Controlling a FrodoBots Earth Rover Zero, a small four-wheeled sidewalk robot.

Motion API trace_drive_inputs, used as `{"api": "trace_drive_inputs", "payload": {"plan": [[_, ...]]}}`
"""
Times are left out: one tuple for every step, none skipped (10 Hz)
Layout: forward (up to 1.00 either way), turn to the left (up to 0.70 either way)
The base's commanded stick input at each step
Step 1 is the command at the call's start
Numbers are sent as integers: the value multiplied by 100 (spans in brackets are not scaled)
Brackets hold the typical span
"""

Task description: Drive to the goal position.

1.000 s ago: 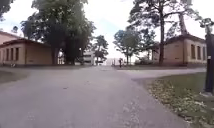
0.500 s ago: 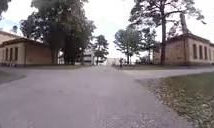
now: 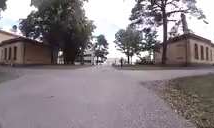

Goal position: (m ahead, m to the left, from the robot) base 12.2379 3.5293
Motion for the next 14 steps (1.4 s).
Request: {"api": "trace_drive_inputs", "payload": {"plan": [[85,0],[85,0],[85,0],[85,0],[85,0],[85,0],[85,0],[85,0],[85,0],[85,0],[85,0],[85,0],[85,0],[85,0]]}}
